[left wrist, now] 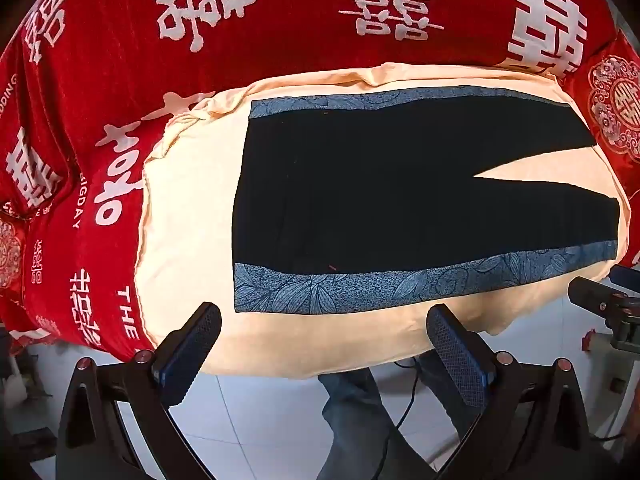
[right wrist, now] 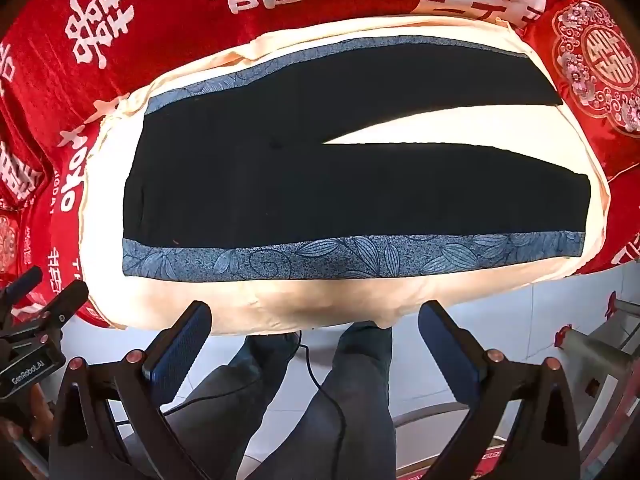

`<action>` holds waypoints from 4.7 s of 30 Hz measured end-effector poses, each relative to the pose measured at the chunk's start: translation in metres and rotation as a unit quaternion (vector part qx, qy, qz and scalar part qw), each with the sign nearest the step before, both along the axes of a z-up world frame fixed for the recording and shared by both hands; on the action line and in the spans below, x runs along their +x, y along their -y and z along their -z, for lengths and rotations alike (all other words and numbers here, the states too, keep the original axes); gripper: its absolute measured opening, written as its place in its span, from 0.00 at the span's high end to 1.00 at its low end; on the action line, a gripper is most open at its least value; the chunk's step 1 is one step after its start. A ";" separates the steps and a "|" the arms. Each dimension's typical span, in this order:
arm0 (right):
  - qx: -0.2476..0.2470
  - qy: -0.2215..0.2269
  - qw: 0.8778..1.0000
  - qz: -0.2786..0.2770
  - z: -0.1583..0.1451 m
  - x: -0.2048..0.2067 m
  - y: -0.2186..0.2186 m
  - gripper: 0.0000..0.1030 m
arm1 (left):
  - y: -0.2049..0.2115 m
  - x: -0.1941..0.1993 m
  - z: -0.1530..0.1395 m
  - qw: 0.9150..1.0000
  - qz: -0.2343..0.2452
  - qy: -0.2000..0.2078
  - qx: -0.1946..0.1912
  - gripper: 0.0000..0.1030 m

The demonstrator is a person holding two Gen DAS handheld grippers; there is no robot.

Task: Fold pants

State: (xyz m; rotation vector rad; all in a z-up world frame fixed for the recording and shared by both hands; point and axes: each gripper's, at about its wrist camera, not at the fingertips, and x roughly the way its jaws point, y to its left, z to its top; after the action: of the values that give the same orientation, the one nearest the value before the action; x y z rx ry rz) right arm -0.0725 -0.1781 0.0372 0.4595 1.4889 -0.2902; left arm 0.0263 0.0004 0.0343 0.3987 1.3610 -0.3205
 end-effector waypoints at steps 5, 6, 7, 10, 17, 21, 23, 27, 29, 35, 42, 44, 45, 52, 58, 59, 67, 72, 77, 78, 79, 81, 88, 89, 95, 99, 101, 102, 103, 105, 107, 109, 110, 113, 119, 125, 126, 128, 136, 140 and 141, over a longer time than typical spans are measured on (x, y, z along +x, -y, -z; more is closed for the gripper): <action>0.000 0.003 1.000 -0.001 -0.001 0.001 0.001 0.00 | 0.001 0.000 -0.001 1.000 -0.002 0.004 0.001 0.00; 0.000 0.003 1.000 -0.001 -0.001 0.001 0.001 0.00 | 0.002 0.000 -0.002 1.000 -0.001 0.004 0.001 0.00; -0.001 0.003 1.000 -0.002 -0.001 0.001 0.002 0.00 | 0.002 0.000 -0.002 1.000 -0.001 0.005 0.001 0.00; -0.002 0.003 1.000 -0.004 -0.001 0.000 0.000 0.00 | 0.003 0.000 -0.003 1.000 -0.001 0.007 0.001 0.00; 0.001 0.001 1.000 -0.005 -0.004 0.000 0.000 0.00 | 0.004 0.001 -0.002 1.000 -0.003 0.006 0.002 0.00; 0.008 -0.005 1.000 -0.005 0.000 0.000 0.001 0.00 | 0.004 0.000 -0.002 1.000 -0.004 0.007 0.003 0.00; 0.013 -0.009 1.000 -0.005 0.001 -0.002 0.001 0.00 | 0.005 -0.001 -0.002 1.000 -0.005 0.007 0.005 0.00; 0.010 0.000 1.000 -0.010 0.003 -0.003 0.002 0.00 | 0.010 -0.003 0.000 1.000 -0.006 0.002 0.011 0.00; 0.012 0.000 1.000 -0.011 0.004 -0.003 0.003 0.00 | 0.014 -0.005 0.001 1.000 -0.006 0.001 0.014 0.00; 0.027 -0.005 0.999 -0.017 0.003 -0.006 0.011 0.00 | 0.023 -0.010 -0.003 1.000 -0.014 0.002 0.020 0.00; 0.038 -0.022 0.999 -0.030 -0.002 -0.007 0.027 0.00 | 0.033 -0.019 -0.005 0.998 -0.060 -0.004 0.024 0.00; 0.039 -0.022 0.998 -0.034 -0.004 -0.007 0.033 0.00 | 0.039 -0.022 -0.004 0.998 -0.064 -0.003 0.029 0.00; 0.042 -0.020 0.998 -0.036 -0.005 -0.007 0.036 0.00 | 0.043 -0.024 -0.004 0.997 -0.066 0.001 0.032 0.00; 0.042 0.005 0.996 -0.073 -0.002 -0.008 0.044 0.00 | 0.057 -0.029 0.002 0.995 -0.089 -0.005 0.045 0.00; 0.062 0.026 0.996 -0.052 0.007 -0.008 0.047 0.00 | 0.054 -0.021 0.016 0.995 -0.083 -0.016 0.044 0.00; 0.064 0.029 0.996 -0.048 0.009 -0.007 0.046 0.00 | 0.052 -0.019 0.019 0.996 -0.080 -0.017 0.041 0.00; 0.145 0.013 0.988 0.046 0.061 -0.009 0.025 0.00 | 0.014 0.001 0.072 0.996 -0.078 -0.037 -0.024 0.00; 0.274 0.032 0.955 0.107 0.118 -0.014 -0.016 0.01 | -0.040 0.010 0.131 0.984 -0.134 -0.094 -0.072 0.00; 0.352 0.053 0.928 0.108 0.179 -0.011 -0.053 0.04 | -0.091 0.008 0.171 0.959 -0.199 -0.121 -0.163 0.00; 0.362 0.059 0.924 0.107 0.193 -0.011 -0.057 0.04 | -0.096 0.008 0.177 0.955 -0.203 -0.126 -0.176 0.00; 0.373 0.065 0.919 0.109 0.202 -0.010 -0.061 0.04 | -0.100 0.008 0.183 0.953 -0.204 -0.129 -0.185 0.00; 0.394 0.085 0.907 0.119 0.218 -0.010 -0.064 0.04 | -0.103 0.007 0.194 0.949 -0.199 -0.139 -0.201 0.00; 0.442 0.165 0.865 0.172 0.232 -0.002 -0.048 0.04 | -0.087 0.011 0.213 0.925 -0.179 -0.184 -0.279 0.00; 0.448 0.178 0.858 0.175 0.226 0.001 -0.044 0.04 | -0.083 0.011 0.213 0.923 -0.178 -0.188 -0.284 0.00; 0.459 0.241 0.842 0.150 0.168 0.025 -0.035 0.04 | -0.073 0.032 0.214 0.884 -0.238 -0.194 -0.352 0.00; 0.452 0.243 0.848 0.133 0.164 0.027 -0.033 0.04 | -0.076 0.053 0.214 0.872 -0.274 -0.174 -0.366 0.01; 0.443 0.229 0.856 0.137 0.174 0.022 -0.030 0.04 | -0.073 0.060 0.213 0.883 -0.267 -0.160 -0.352 0.07; 0.437 0.225 0.859 0.143 0.185 0.013 -0.026 0.04 | -0.072 0.061 0.213 0.889 -0.261 -0.154 -0.343 0.14; 0.430 0.222 0.862 0.152 0.192 0.005 -0.021 0.04 | -0.072 0.063 0.214 0.893 -0.256 -0.151 -0.337 0.22; 0.416 0.215 0.865 0.183 0.209 -0.014 -0.009 0.05 | -0.075 0.066 0.217 0.896 -0.255 -0.151 -0.330 0.34; 0.410 0.206 0.861 0.218 0.225 -0.033 0.004 0.05 | -0.087 0.068 0.222 0.895 -0.258 -0.154 -0.331 0.45; 0.429 0.214 0.841 0.252 0.239 -0.051 0.015 0.10 | -0.092 0.069 0.221 0.891 -0.260 -0.162 -0.336 0.50; 0.448 0.221 0.822 0.273 0.244 -0.060 0.019 0.10 | -0.094 0.068 0.219 0.891 -0.257 -0.163 -0.336 0.50; 0.461 0.236 0.804 0.294 0.247 -0.066 0.017 0.10 | -0.088 0.071 0.206 0.905 -0.229 -0.155 -0.322 0.50; 0.492 0.262 0.771 0.308 0.258 -0.054 0.010 0.12 | -0.082 0.075 0.196 0.921 -0.194 -0.150 -0.303 0.50; 0.491 0.287 0.741 0.358 0.245 -0.091 0.046 0.72 | -0.083 0.073 0.201 0.926 -0.186 -0.157 -0.287 0.62; 0.475 0.280 0.757 0.350 0.236 -0.091 0.051 0.77 | -0.083 0.073 0.200 0.926 -0.186 -0.158 -0.287 0.62; 0.442 0.264 0.795 0.321 0.215 -0.085 0.058 0.83 | -0.083 0.073 0.197 0.928 -0.185 -0.156 -0.283 0.65; 0.334 0.213 0.903 0.169 0.120 -0.021 0.080 0.86 | -0.069 0.107 0.136 0.931 -0.173 -0.108 -0.302 0.68; 0.323 0.200 0.917 0.124 0.105 0.029 0.103 0.86 | -0.049 0.138 0.120 0.936 -0.169 -0.083 -0.298 0.68; 0.322 0.196 0.919 0.115 0.104 0.036 0.107 0.86 | -0.040 0.150 0.118 0.938 -0.169 -0.077 -0.293 0.68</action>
State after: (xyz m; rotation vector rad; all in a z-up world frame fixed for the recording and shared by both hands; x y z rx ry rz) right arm -0.0368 -0.2851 -0.0669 1.1567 1.1047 0.1227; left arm 0.1759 0.0399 -0.0839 -0.3610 1.3835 -0.4570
